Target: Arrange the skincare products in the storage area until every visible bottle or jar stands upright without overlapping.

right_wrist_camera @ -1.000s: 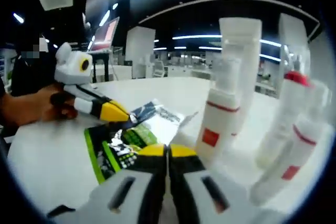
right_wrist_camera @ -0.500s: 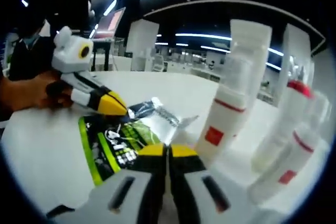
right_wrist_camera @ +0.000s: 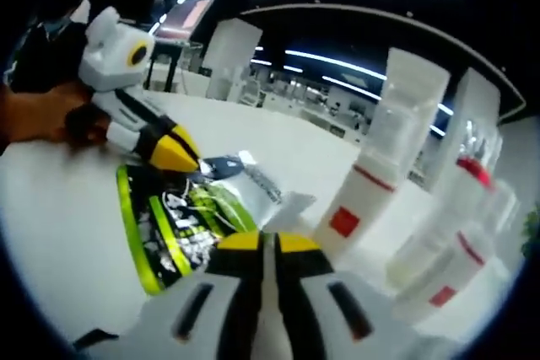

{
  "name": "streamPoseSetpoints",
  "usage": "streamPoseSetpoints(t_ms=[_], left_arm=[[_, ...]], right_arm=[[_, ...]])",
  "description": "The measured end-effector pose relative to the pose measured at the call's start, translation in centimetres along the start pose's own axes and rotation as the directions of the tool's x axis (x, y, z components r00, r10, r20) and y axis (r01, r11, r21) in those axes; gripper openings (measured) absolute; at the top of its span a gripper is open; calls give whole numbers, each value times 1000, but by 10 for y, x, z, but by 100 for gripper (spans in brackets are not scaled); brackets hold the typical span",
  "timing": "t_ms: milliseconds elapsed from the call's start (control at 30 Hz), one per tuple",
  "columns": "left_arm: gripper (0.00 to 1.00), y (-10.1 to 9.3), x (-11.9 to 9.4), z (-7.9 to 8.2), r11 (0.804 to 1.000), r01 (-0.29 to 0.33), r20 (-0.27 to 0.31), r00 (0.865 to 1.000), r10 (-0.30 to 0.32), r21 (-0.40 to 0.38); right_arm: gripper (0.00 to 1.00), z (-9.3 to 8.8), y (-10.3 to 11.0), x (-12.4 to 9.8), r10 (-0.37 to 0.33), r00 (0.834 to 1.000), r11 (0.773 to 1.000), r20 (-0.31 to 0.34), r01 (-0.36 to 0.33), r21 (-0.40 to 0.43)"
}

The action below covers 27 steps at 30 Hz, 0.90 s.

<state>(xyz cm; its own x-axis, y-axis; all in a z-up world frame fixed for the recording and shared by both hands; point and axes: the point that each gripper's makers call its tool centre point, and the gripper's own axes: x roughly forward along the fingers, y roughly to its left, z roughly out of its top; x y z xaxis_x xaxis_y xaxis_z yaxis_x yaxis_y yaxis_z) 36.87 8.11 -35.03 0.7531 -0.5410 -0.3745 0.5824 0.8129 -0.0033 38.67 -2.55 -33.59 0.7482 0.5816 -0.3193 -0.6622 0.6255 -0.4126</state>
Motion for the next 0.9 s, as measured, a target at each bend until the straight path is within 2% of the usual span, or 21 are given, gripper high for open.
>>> streamPoseSetpoints(t_ms=[467, 767, 900], left_arm=[[11, 0, -3, 1, 998, -7, 6, 1000, 7, 61], [11, 2, -4, 3, 997, -11, 12, 1000, 10, 81], [11, 0, -8, 12, 998, 7, 63, 998, -11, 61]], right_arm=[[0, 4, 8, -2, -17, 1000, 984, -9, 15, -180], [0, 6, 10, -2, -12, 1000, 983, -4, 11, -181], [0, 5, 10, -2, -11, 1000, 986, -3, 10, -168]])
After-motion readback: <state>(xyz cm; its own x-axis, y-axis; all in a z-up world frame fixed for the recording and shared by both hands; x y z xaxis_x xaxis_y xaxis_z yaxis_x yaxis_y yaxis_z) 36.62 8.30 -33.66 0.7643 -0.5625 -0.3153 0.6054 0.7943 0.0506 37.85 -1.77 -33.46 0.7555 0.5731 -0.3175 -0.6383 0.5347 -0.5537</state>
